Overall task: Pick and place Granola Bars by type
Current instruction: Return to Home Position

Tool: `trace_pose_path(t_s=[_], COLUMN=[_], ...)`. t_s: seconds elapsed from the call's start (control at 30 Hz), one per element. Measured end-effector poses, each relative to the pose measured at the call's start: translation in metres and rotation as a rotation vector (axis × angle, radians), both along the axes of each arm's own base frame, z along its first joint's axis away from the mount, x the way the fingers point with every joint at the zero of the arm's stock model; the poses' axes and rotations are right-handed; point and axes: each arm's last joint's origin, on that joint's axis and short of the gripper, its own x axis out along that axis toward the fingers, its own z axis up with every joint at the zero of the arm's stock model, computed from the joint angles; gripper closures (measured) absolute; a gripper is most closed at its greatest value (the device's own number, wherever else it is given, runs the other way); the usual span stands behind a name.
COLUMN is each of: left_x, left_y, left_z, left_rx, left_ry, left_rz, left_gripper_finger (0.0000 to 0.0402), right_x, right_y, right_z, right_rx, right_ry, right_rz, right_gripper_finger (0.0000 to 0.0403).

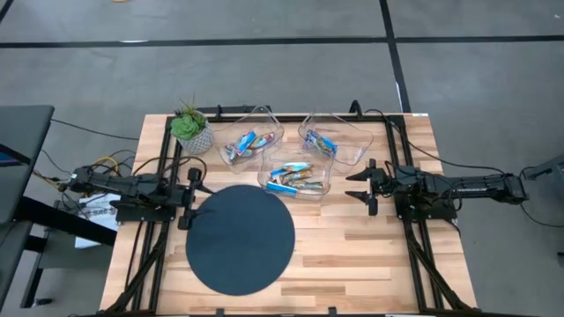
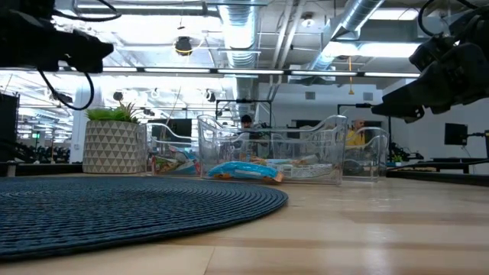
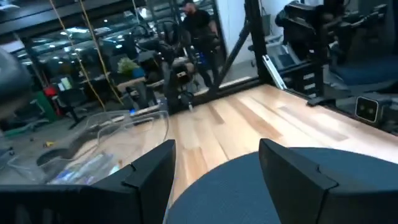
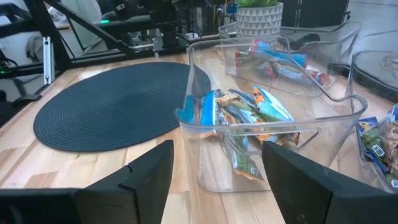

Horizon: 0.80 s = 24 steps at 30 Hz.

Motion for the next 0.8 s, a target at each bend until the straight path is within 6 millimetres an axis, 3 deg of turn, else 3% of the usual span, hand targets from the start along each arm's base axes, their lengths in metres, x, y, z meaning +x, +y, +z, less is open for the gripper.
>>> trace_pose_path(t_s=[0.33,0.8], left_x=[0.0015,0.0021], left_y=[0.0087,0.0086], left_z=[0.0035,-0.0011], left_rx=[-0.027,-0.001], left_ry=[-0.076,-0.034], left_rz=[0.186,0.184], left_gripper_finger=[0.0178,0.0178], right_x=[0.0001,0.0001], right_y=[0.0,0.0], right_z=[0.0004,0.0004], right_rx=[-0.001,0.0], right_ry=[-0.004,-0.004], right_rz=[0.0,0.0], right_gripper_finger=[0.0163,0.0163])
